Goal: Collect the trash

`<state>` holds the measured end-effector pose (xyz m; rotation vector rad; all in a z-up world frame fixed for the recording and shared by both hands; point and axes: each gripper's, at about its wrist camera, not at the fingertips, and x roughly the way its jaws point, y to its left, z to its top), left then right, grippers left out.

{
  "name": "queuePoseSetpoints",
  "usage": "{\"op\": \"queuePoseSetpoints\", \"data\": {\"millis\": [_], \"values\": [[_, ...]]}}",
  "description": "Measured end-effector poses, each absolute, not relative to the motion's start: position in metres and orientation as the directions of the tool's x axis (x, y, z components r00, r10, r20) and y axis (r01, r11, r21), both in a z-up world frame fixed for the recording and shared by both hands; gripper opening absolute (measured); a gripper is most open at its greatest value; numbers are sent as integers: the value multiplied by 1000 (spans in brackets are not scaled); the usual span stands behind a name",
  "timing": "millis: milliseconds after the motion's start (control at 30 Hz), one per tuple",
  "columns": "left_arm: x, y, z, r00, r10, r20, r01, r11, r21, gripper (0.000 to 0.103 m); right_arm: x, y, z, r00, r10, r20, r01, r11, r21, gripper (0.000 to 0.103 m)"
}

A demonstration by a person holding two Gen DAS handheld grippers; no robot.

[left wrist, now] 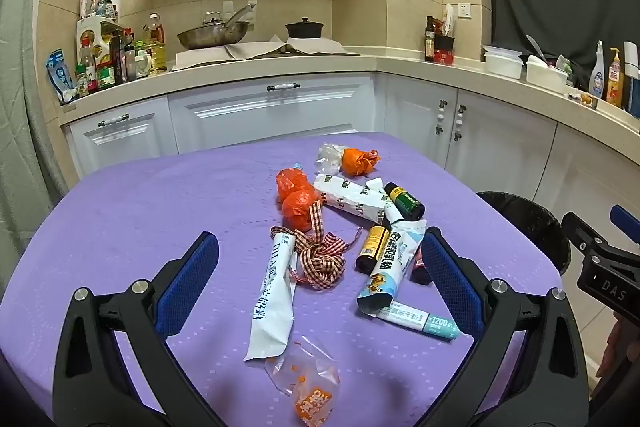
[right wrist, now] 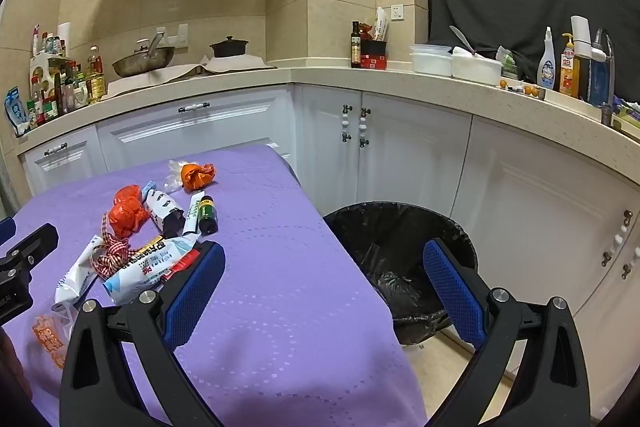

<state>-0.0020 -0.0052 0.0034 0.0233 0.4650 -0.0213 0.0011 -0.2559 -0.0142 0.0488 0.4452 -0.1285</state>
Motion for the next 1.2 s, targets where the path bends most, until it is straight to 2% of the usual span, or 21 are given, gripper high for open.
{"op": "queuePoseSetpoints", "data": {"millis": [1200], "values": [[-3, -11, 1, 894, -18, -447, 30, 999, 21, 99, 2, -257, -13, 891, -122, -437, 144, 989, 19, 97]]}}
